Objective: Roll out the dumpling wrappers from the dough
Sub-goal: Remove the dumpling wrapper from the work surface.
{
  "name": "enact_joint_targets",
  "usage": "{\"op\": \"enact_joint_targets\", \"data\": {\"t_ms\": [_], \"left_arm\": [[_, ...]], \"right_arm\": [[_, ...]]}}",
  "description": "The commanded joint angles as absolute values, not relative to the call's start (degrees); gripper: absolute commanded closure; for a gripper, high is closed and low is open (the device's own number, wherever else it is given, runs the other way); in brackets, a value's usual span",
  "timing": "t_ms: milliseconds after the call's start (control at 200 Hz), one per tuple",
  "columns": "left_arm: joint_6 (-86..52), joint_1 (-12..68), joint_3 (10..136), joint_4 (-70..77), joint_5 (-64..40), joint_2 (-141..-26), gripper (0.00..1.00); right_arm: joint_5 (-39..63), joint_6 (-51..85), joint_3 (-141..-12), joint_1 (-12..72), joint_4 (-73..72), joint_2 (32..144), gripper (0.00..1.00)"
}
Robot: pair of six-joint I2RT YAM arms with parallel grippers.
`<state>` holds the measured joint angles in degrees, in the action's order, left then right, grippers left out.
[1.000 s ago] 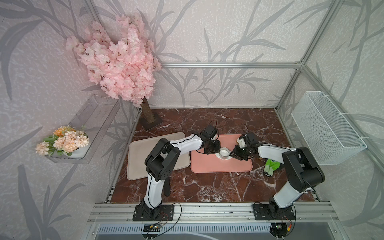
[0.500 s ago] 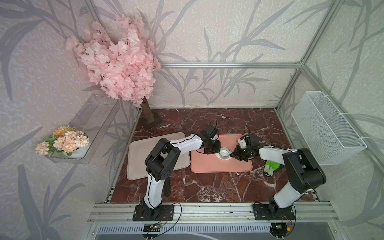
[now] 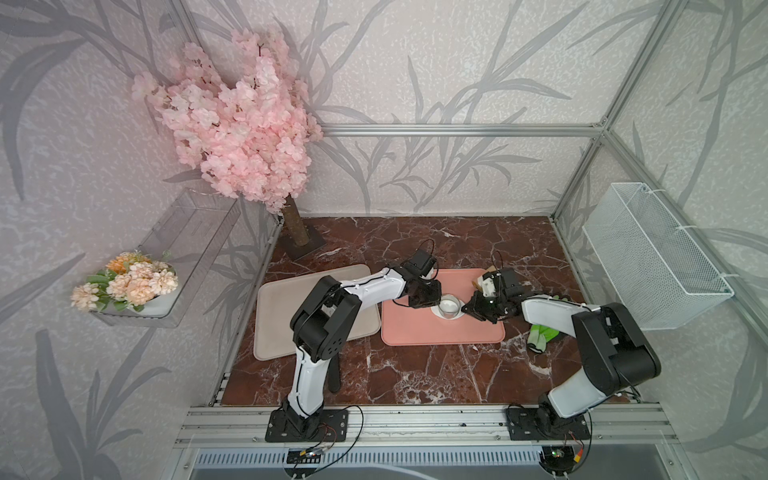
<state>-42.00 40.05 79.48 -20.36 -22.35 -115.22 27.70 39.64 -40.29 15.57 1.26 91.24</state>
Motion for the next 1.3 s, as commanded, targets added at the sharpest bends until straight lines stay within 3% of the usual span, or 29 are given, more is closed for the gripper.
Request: {"op": "enact_joint_targets", "data": {"t_ms": [0,1295], "left_arm": [[-40.8,40.8,78.6,-25.4,-19.6,-119.1,1.0],[-40.7,40.6,78.0,-25.6,-19.0,-118.8,1.0]], "right_arm": [[28.4,40.0,-39.4,15.3,0.0,89.2,0.95],[27.8,39.6,-35.2,13.1,0.7,83.7,0.96]]}}
